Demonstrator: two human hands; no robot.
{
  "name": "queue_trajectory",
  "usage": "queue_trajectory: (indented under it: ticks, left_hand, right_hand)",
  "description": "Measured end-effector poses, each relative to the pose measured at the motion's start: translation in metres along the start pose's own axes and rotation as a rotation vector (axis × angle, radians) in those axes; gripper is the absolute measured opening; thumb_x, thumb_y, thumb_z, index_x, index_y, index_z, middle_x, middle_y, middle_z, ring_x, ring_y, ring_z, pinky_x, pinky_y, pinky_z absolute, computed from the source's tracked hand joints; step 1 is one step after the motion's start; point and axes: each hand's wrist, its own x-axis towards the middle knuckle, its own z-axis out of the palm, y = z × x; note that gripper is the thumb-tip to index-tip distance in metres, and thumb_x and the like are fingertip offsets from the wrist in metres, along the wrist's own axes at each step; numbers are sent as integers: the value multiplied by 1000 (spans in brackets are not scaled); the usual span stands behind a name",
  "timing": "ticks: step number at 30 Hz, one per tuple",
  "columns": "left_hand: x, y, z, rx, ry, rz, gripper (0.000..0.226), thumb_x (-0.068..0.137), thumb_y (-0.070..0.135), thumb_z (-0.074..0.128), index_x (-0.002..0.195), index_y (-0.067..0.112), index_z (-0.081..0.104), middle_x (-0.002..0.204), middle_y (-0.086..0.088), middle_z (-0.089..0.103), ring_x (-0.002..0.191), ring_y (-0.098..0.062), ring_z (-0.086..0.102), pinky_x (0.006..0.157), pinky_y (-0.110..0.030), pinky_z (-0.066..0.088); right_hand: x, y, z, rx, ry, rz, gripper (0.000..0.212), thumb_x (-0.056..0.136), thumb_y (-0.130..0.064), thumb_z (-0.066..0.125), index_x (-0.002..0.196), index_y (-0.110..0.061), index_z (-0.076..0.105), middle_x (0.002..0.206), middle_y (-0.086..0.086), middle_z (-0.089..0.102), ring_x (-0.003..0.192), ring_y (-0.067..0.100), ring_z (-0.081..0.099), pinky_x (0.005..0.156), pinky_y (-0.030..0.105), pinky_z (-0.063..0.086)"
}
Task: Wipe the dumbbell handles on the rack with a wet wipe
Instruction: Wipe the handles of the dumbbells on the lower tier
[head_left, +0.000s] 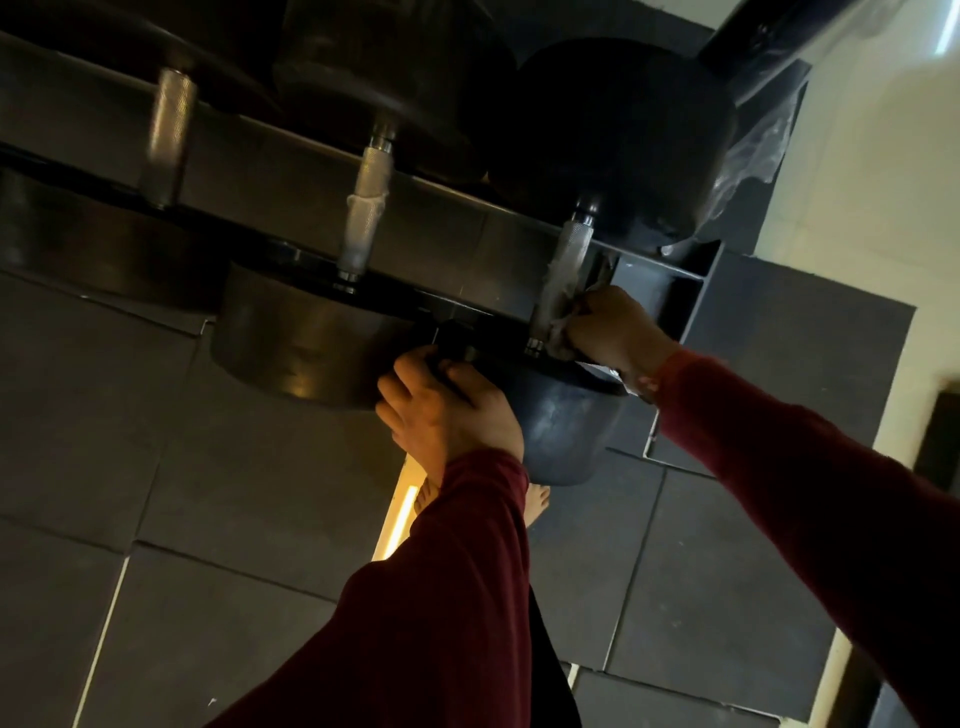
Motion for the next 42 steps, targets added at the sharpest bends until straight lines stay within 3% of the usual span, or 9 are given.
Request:
queue_trajectory:
  ticks: [3,7,12,15,26,30,33,38,42]
  left_hand:
    - [0,0,0,-1,0,-2,32,80,23,46,105,11,61,104,-12,57,94,-32,49,80,-28,24]
    - [0,0,0,-3,-1,-4,30,80,22,47,105,12,61,104,-11,57,94,-30,48,80,-24,21]
    - [0,1,0,-4,3,1,31,79,23,46,103,11,61,103,-12,57,94,-31,48,78,-23,19]
    - [1,1,0,1,1,-1,32,78,23,45,104,11,61,103,-12,57,94,-31,48,77,-23,18]
    - [2,0,1,20,-26,1,31,80,24,45,105,12,61,103,-12,57,93,-31,49,79,-28,25]
    - [1,1,0,12,-17,-13,30,79,22,46,104,11,61,102,-12,56,93,-32,48,80,-28,25]
    - [1,2,0,6,-21,-13,30,80,23,46,104,12,61,102,-12,56,93,-32,48,81,-34,33]
    - [0,1,1,7,-15,-27,30,80,23,46,104,14,61,103,-10,56,94,-29,48,81,-31,30]
    - [0,1,0,1,-4,-29,30,80,22,45,104,13,61,102,-9,56,93,-27,48,81,-30,29]
  right_hand:
    - [-9,7,-11,144,-123,-21,17,74,-8,77,91,-6,74,92,12,74,93,27,71,86,39,58]
    - [-12,14,-6,168,-102,-66,17,77,-14,78,93,-14,73,94,5,73,93,23,69,89,43,57]
    - [-10,2,-3,362,-164,-52,26,83,14,59,80,-12,61,70,-3,64,66,9,64,58,17,53]
    - [-12,5,-5,475,-227,-46,24,88,19,48,93,-4,56,71,2,55,54,3,59,51,12,49]
    - [-10,20,-1,267,-39,4,38,80,0,72,108,-20,56,97,2,67,86,15,68,57,16,50]
    - [-3,8,-1,271,-82,6,31,80,5,62,106,-12,62,89,-1,61,98,24,64,82,32,56]
    - [-6,1,-2,270,-87,-34,29,88,16,46,97,-6,61,81,0,55,77,17,59,60,16,49]
    - [-17,10,-3,293,67,50,28,79,-4,71,100,-20,63,100,3,68,84,15,68,60,22,52]
    - [-39,8,2,477,298,8,19,81,-7,75,89,-24,73,84,-7,72,65,-1,67,53,14,53]
